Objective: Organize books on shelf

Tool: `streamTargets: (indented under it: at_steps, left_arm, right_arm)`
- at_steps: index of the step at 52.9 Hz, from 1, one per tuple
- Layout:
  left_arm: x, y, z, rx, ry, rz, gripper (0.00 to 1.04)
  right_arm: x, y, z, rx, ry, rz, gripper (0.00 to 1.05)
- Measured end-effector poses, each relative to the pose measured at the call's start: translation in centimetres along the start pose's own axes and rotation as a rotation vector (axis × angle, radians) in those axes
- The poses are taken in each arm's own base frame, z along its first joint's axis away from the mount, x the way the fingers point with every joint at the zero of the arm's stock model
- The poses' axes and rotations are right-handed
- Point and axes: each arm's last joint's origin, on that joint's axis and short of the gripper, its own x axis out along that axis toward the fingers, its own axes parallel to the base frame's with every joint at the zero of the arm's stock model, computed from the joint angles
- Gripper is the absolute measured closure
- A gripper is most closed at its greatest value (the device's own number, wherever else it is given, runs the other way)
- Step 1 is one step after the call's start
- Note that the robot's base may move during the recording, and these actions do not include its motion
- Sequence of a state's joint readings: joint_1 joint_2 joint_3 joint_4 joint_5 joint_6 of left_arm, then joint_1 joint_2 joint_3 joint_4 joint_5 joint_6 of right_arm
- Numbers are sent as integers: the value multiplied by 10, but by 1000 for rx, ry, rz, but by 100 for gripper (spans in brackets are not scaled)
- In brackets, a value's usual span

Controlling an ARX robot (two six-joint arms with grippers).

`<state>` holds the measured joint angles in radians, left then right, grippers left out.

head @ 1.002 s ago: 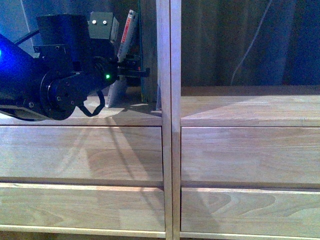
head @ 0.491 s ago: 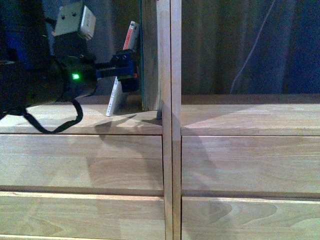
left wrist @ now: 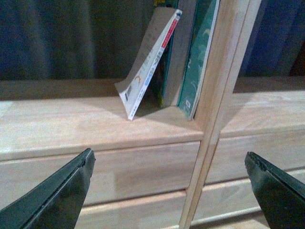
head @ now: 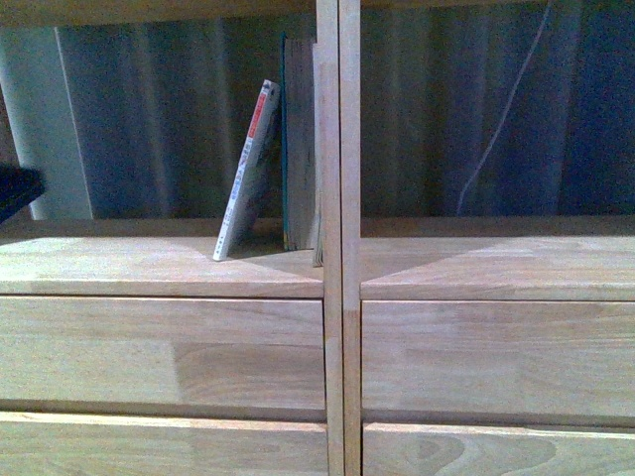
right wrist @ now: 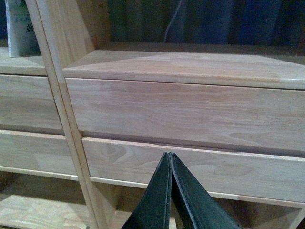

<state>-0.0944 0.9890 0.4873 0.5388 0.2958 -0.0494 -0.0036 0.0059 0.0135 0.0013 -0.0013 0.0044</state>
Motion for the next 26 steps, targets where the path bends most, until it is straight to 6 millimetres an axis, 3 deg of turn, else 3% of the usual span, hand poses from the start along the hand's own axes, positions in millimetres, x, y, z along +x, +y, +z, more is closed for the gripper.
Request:
streamTargets:
  at_steps: [11,26]
  left_arm:
    - [-64,-1,-29,24,8,19,7]
    - [-100,-2,-85,-13,110,33,8]
  right_arm:
    - [0,0,0,0,0,0,102]
    - [0,0,0,0,0,0,102]
